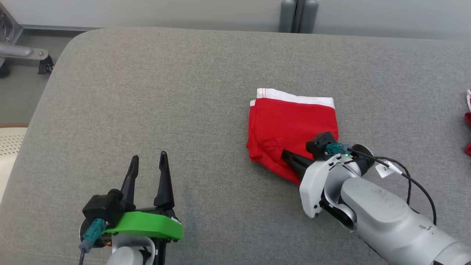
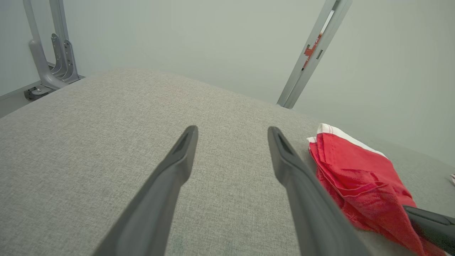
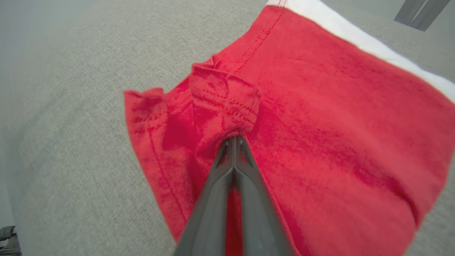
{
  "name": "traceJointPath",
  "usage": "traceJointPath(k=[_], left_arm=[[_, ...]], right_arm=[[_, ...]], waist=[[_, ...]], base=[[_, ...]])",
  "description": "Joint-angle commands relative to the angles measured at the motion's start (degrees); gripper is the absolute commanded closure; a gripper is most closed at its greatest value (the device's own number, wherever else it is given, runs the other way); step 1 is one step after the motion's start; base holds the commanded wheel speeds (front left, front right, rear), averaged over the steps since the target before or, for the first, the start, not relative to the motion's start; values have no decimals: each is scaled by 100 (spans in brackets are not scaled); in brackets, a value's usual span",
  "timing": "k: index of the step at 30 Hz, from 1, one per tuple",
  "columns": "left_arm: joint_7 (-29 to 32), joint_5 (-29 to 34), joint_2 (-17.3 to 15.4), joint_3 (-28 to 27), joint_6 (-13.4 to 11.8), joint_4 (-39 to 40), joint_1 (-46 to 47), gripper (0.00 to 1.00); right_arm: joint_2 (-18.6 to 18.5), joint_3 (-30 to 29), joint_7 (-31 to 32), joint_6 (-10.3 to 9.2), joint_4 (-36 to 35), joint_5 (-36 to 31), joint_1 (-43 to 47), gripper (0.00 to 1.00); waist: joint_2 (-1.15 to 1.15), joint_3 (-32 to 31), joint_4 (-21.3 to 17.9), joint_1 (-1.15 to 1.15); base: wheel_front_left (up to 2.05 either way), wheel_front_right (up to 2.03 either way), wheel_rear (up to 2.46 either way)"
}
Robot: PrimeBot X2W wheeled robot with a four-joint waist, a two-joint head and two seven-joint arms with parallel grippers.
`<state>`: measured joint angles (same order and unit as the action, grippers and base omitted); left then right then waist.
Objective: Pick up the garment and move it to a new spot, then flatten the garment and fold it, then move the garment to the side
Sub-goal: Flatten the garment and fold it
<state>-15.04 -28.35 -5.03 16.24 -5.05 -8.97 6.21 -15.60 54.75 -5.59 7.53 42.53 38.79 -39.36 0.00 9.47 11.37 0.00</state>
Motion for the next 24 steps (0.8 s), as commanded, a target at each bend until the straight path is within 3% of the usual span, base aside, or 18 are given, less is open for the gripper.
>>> traceJointPath(k=[1,13,24], left_arm=[[-17,25,-2,-33,4,21,47,0],[-17,67,22,-57,35,11,113,0],[-17,98,18,-132,22,2,47,0]], right_arm=[[10,142,-35,-10,-66,85,-68,100],[304,1228,-187,-10,30,625,-194,100],[222,1327,-848,-10,-71,839,-522,100]], waist=[[0,10,-9,0],[0,92,-121,0],[0,47,-362,0]], base=[[0,0,0],[0,0,0],[0,0,0]])
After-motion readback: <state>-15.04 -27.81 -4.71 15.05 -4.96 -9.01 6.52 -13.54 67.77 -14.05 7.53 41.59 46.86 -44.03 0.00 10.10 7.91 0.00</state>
